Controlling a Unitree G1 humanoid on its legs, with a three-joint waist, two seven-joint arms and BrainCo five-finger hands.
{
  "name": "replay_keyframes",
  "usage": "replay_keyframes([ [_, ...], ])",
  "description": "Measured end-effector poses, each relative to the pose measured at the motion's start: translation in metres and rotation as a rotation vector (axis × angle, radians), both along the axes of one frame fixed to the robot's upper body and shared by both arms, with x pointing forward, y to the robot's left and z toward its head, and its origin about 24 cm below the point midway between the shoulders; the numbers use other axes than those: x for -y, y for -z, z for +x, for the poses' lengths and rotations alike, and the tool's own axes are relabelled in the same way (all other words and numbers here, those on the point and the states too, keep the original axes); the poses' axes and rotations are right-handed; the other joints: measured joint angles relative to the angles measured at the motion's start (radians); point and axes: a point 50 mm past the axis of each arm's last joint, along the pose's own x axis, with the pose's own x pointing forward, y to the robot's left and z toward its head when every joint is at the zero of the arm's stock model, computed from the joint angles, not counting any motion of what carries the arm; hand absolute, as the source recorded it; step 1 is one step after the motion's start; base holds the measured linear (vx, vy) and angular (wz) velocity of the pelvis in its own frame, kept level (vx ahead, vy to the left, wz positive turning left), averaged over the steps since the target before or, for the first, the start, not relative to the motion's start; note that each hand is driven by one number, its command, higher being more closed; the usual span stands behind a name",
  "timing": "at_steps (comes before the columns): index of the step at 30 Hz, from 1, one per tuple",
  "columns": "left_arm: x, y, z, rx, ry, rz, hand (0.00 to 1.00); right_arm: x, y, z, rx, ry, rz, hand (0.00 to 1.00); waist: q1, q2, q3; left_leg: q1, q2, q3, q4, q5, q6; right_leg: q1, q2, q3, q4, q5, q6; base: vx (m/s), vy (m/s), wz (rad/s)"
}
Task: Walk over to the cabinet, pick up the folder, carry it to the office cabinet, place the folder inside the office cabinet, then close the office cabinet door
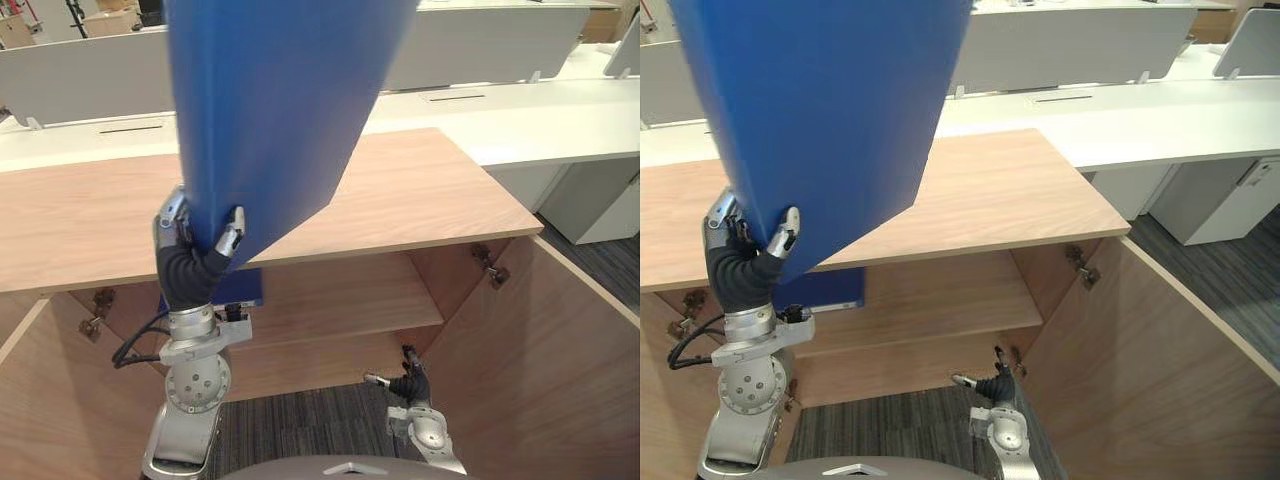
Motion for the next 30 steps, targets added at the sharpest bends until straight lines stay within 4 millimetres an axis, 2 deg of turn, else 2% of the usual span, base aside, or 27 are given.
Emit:
replay_keyframes([
  [3,-0.004,0.007,-0.003,-0.044,0.001,-0.05,1.0,0.0,-0.022,0.004,0.125,0.075,0.044,0.0,-0.003,-0.009,0.005,0.0,0.0,0.004,0.0,-0.003,0.0,-0.001,0.0,0.003,0.0,0.001,0.0,0.01,-0.007,-0.05],
  [5,-0.006,0.015,-0.006,-0.086,0.003,-0.097,1.0,0.001,-0.043,0.005,0.241,0.127,0.081,0.0,-0.002,-0.01,0.005,0.003,0.0,0.015,0.0,-0.008,0.001,-0.003,0.0,0.012,0.001,0.001,0.001,0.02,-0.001,-0.13],
  [8,-0.007,0.019,-0.009,-0.113,0.003,-0.124,1.0,0.005,-0.066,0.005,0.35,0.151,0.069,0.0,-0.003,-0.01,0.005,0.006,0.0,0.029,0.0,-0.014,0.0,-0.006,0.0,0.024,0.0,0.002,0.003,0.01,0.006,-0.14],
  [10,-0.008,0.022,-0.012,-0.131,-0.001,-0.129,1.0,0.009,-0.088,0.005,0.449,0.183,0.052,0.0,-0.006,-0.01,0.005,0.012,0.001,0.042,0.0,-0.022,-0.003,-0.006,0.0,0.034,-0.001,0.002,0.003,0.02,-0.001,-0.15],
  [18,-0.006,0.023,-0.017,-0.143,0.013,-0.146,1.0,0.013,-0.153,-0.002,0.74,0.247,-0.006,0.0,-0.021,-0.011,0.002,0.007,0.0,0.078,0.001,-0.034,-0.001,-0.03,0.0,0.059,-0.002,0.004,0.008,0.02,-0.008,-0.14],
  [21,-0.006,0.023,-0.017,-0.142,0.021,-0.143,1.0,0.013,-0.171,-0.003,0.837,0.239,-0.024,0.0,-0.024,-0.015,-0.001,0.002,-0.001,0.078,0.001,-0.035,-0.002,-0.034,-0.001,0.06,-0.002,0.006,0.01,0.0,0.0,0.0],
  [25,-0.005,0.021,-0.014,-0.134,0.053,-0.132,1.0,0.009,-0.193,0.01,0.969,0.197,-0.011,0.0,-0.024,-0.018,-0.004,0.001,-0.003,0.077,0.001,-0.035,-0.001,-0.035,-0.001,0.065,-0.002,0.009,0.015,-0.01,-0.003,0.0],
  [30,-0.005,0.021,-0.004,-0.114,0.106,-0.111,1.0,0.004,-0.22,0.025,1.121,0.065,-0.035,0.0,-0.022,-0.017,-0.005,0.0,-0.009,0.069,0.0,-0.031,0.005,-0.031,-0.007,0.062,-0.004,0.015,0.023,-0.04,-0.011,0.04],
])
